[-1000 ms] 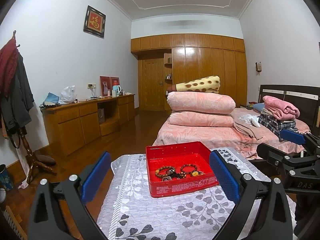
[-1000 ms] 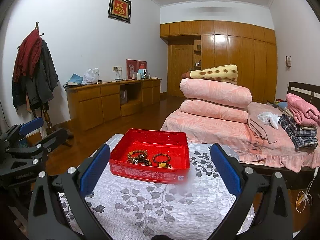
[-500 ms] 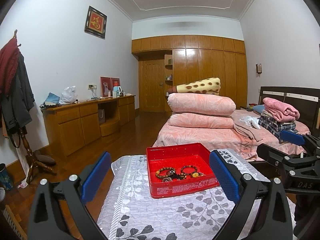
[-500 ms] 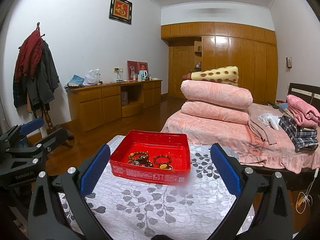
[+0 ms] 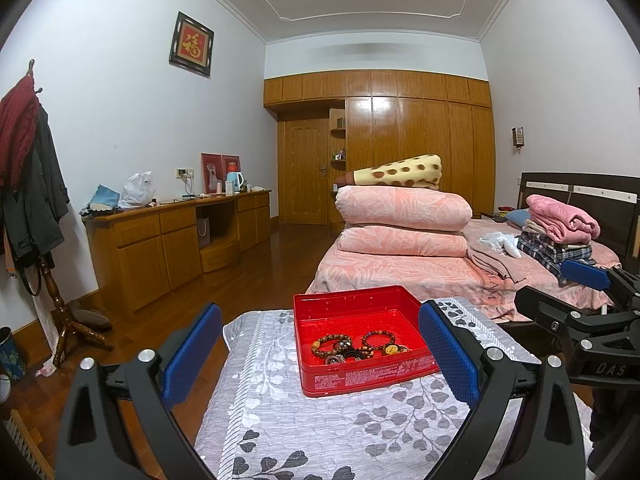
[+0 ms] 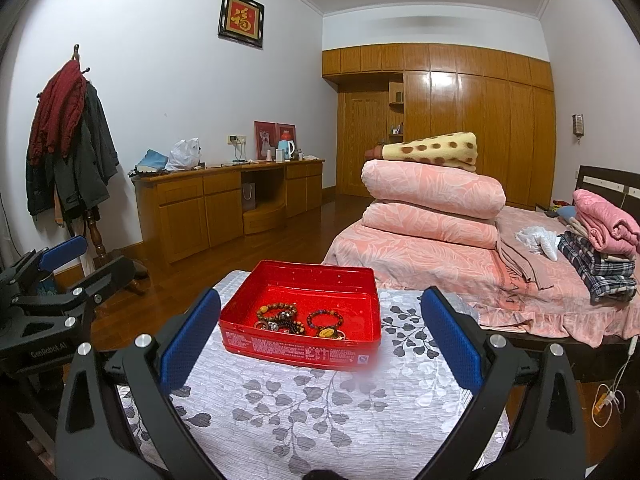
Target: Organize jewelry
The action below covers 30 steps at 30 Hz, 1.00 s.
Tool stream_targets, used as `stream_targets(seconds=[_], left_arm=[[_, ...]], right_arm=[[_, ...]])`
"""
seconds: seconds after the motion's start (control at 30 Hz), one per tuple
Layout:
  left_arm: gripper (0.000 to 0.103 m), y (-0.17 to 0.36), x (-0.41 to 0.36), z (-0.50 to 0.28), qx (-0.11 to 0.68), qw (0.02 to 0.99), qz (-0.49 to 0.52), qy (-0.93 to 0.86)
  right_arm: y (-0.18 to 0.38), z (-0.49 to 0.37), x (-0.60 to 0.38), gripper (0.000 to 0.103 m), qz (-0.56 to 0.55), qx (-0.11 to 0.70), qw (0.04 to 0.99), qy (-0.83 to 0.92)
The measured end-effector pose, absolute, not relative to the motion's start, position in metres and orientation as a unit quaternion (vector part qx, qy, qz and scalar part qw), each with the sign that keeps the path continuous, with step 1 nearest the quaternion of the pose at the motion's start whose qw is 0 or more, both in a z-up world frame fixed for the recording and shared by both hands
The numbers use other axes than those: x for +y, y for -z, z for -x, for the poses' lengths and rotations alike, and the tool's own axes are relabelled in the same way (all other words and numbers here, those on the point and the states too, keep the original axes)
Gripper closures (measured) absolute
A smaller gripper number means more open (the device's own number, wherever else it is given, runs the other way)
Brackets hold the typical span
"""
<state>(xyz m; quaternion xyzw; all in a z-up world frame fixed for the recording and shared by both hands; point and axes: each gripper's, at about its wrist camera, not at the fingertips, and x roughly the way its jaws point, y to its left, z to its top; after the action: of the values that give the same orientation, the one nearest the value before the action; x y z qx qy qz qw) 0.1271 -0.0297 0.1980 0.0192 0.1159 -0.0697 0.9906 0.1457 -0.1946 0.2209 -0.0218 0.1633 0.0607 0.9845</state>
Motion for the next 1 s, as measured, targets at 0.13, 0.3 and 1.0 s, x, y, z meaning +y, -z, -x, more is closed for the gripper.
stream_targets(seconds=[0.13,0.3,1.0], left_arm=[[0.006,-0.1982,-0.0294,-0.1270,0.116,0.991,-0.019,0.070],[0.006,-0.1986,-0.0292,-0.1274,0.116,0.991,-0.018,0.070],[0.006,-0.1993,-0.0276,-0.1277,0.116,0.991,-0.016,0.071]], right_arm=[[-0.2204,-0.1456,-0.1947,0.006,0.022,0.164,0.984,-0.060],[-0.2209,-0.1456,-0.1947,0.006,0.022,0.163,0.985,-0.060],[-0.2234,-0.1450,-0.1951,0.006,0.022,0.163,0.985,-0.061]])
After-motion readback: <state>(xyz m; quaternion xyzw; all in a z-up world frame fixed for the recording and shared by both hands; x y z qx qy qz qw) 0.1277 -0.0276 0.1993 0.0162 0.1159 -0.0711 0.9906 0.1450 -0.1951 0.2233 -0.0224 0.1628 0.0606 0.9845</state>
